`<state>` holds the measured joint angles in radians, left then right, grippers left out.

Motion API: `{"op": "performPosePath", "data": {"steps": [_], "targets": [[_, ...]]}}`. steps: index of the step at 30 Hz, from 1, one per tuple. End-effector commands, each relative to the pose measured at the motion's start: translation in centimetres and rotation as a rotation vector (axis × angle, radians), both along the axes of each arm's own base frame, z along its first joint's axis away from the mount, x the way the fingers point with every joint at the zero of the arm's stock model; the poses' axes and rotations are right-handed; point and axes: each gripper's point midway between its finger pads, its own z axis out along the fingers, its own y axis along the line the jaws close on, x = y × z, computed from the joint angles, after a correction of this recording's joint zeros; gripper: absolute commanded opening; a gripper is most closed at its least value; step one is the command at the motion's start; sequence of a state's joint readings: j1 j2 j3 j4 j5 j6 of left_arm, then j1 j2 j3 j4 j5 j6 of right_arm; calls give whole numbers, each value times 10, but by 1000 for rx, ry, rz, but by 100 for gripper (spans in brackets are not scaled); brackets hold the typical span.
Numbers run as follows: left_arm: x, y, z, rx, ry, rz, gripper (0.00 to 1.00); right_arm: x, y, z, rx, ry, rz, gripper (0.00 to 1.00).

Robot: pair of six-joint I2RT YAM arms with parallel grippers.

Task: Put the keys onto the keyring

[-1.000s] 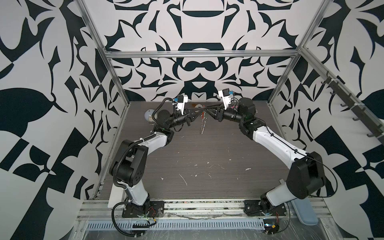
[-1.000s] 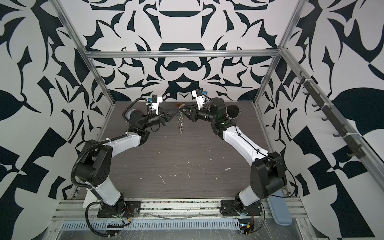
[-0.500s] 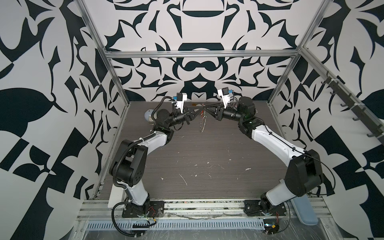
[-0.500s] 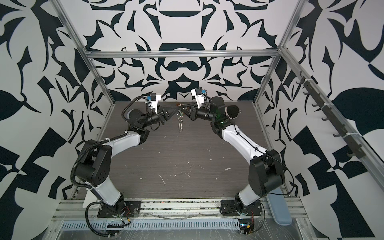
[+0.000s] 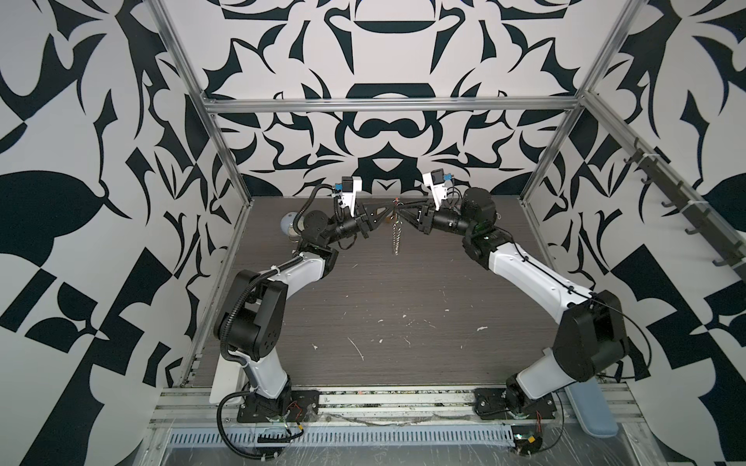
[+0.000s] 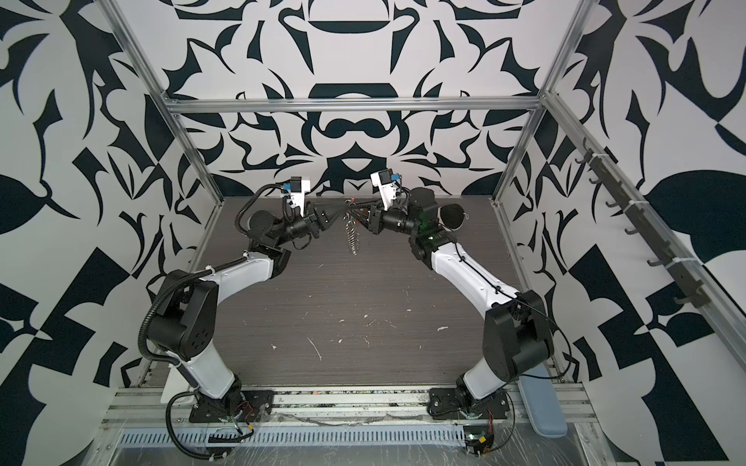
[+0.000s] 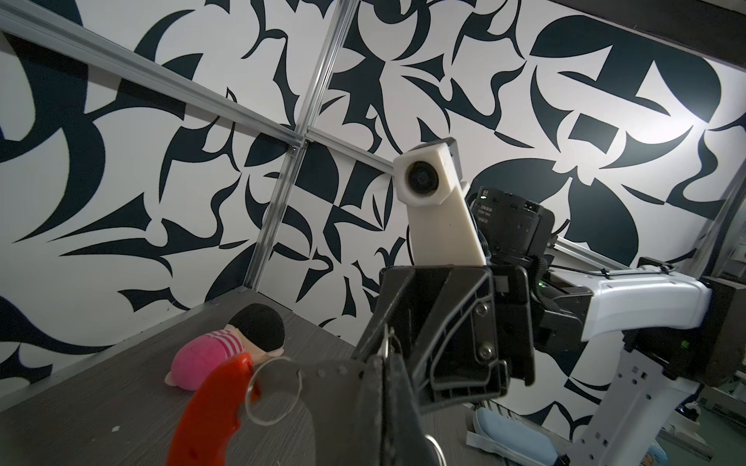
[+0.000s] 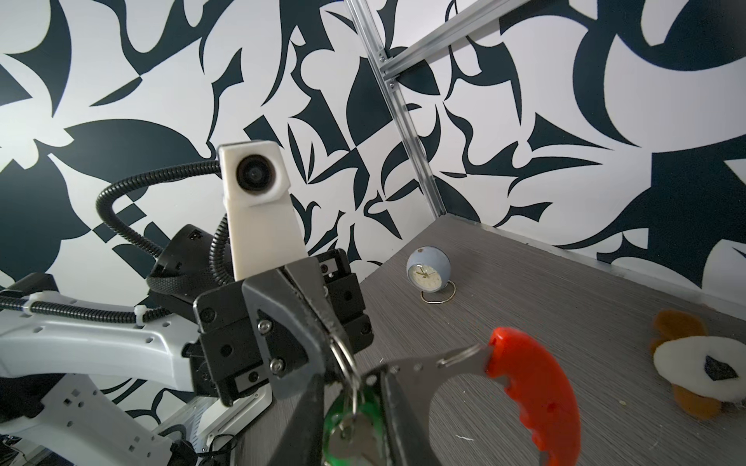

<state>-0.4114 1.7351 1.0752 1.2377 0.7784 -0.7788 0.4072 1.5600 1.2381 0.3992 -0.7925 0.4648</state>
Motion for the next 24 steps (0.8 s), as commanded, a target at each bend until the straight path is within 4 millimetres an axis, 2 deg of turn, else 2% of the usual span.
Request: {"op": "performPosePath", "data": {"steps": [1,4,8,13,17,20,24], "targets": [[-4,3,24,-44,-79,0,0,-3,0,34,47,-94,13,26],[-5,4,26,-45,-87,3,0,-1,-4,34,39,-89,-10,31],[-6,5,26,-33,-103,16,0,3,-19,30,33,-60,-51,38],[0,4,20,-6,-92,48,0,-6,-26,32,37,-55,-39,41],[5,4,20,-18,-87,60,0,-3,-28,34,44,-50,-51,40],[6,5,23,-34,-90,61,0,1,-26,36,66,-37,-42,33],[4,6,26,-37,-100,64,0,6,-23,35,76,-23,-33,31]]}}
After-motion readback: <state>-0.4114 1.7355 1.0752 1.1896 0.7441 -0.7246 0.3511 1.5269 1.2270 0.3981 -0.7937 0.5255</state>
